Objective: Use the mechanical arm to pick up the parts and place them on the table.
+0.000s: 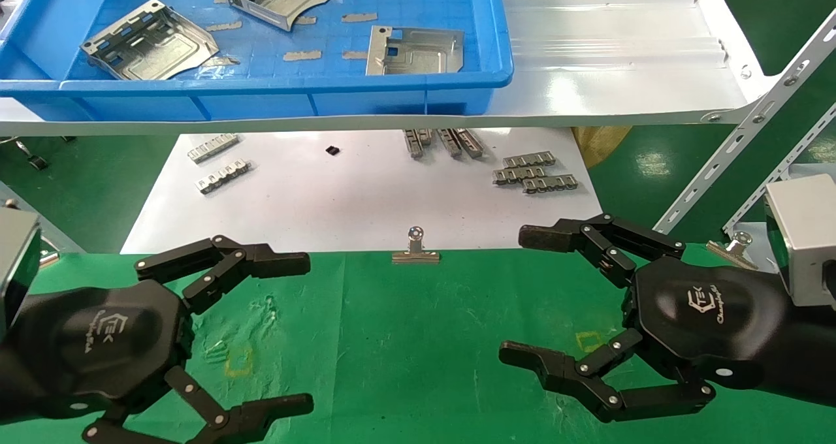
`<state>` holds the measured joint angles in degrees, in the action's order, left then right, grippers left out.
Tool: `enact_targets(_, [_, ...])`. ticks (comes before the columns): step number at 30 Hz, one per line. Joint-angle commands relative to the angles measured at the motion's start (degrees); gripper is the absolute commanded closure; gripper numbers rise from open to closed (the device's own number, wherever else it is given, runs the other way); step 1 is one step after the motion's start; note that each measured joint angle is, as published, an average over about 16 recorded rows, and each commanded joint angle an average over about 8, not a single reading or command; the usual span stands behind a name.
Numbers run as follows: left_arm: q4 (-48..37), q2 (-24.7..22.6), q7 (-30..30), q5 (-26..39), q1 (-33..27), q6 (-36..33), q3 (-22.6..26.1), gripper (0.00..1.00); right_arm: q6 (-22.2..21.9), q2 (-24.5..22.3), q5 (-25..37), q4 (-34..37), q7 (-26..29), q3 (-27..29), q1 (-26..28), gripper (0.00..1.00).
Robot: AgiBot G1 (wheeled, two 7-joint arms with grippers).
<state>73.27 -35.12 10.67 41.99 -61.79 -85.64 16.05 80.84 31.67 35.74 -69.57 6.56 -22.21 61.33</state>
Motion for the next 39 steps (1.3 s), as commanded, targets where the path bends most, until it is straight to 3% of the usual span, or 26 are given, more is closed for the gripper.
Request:
enact_targets(1, [0.0,0.0,0.0,0.0,0.0,0.0,0.0,0.0,0.0,0.0,0.0,0.0,0.0,0.0,0.0,0.0])
enact_targets(17, [0.0,0.0,0.0,0.0,0.0,0.0,0.0,0.0,0.0,0.0,0.0,0.0,0.0,0.0,0.0,0.0])
enact_targets(25, [0.0,0.0,0.0,0.0,0.0,0.0,0.0,0.0,0.0,0.0,0.0,0.0,0.0,0.0,0.0,1.0])
enact_targets(39, [0.0,0.0,0.0,0.0,0.0,0.0,0.0,0.0,0.0,0.0,0.0,0.0,0.0,0.0,0.0,1.0])
